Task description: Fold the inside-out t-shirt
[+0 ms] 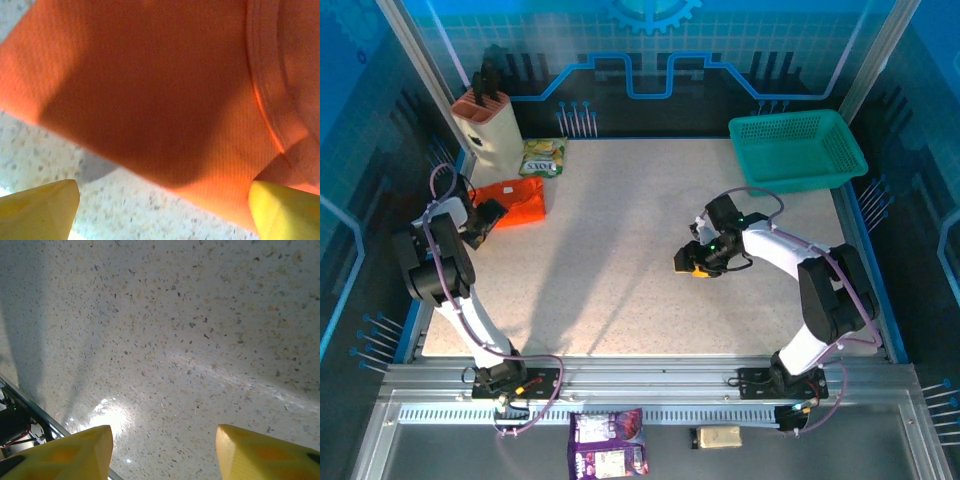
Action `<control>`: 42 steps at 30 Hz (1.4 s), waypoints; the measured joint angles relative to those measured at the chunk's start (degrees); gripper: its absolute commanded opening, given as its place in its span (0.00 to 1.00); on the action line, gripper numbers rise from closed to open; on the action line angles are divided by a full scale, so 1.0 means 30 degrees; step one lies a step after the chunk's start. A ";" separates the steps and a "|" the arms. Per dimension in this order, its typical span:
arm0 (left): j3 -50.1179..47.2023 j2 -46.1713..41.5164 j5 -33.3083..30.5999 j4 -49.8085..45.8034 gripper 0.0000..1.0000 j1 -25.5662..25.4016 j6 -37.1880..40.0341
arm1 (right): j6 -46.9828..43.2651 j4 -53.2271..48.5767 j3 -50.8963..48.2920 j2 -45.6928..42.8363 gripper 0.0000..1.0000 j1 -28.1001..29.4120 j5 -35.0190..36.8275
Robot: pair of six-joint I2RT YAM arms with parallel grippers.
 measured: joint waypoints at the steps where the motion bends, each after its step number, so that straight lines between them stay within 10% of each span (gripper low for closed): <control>1: 0.0328 0.0277 0.0015 0.0036 0.88 0.0044 0.0000 | 0.0000 0.0007 0.0000 -0.0007 0.57 0.0000 0.0000; 19: 0.2565 0.1195 0.0080 0.0568 0.86 0.0284 -0.0211 | -0.0481 -0.0874 0.0918 -0.0495 0.58 0.0058 0.0605; 22: 0.0918 0.0306 0.0153 0.1333 0.98 0.0284 -0.0219 | -0.0699 -0.1035 0.0918 -0.0984 0.70 -0.0299 0.1224; 24: -0.0576 -0.0758 0.0160 0.1617 0.99 0.0284 -0.0233 | -0.0896 -0.1035 0.0918 -0.1413 1.00 -0.0801 0.1938; 31: -0.5115 -0.5224 -0.0051 0.3563 0.99 -0.0058 -0.0350 | -0.1712 -0.0656 0.0896 -0.2616 1.00 -0.3315 0.5217; 42: -1.1183 -0.9551 -0.3971 0.9304 0.99 -0.6499 0.2827 | -0.3701 0.6448 -0.4160 -0.4226 0.99 -0.6506 1.1468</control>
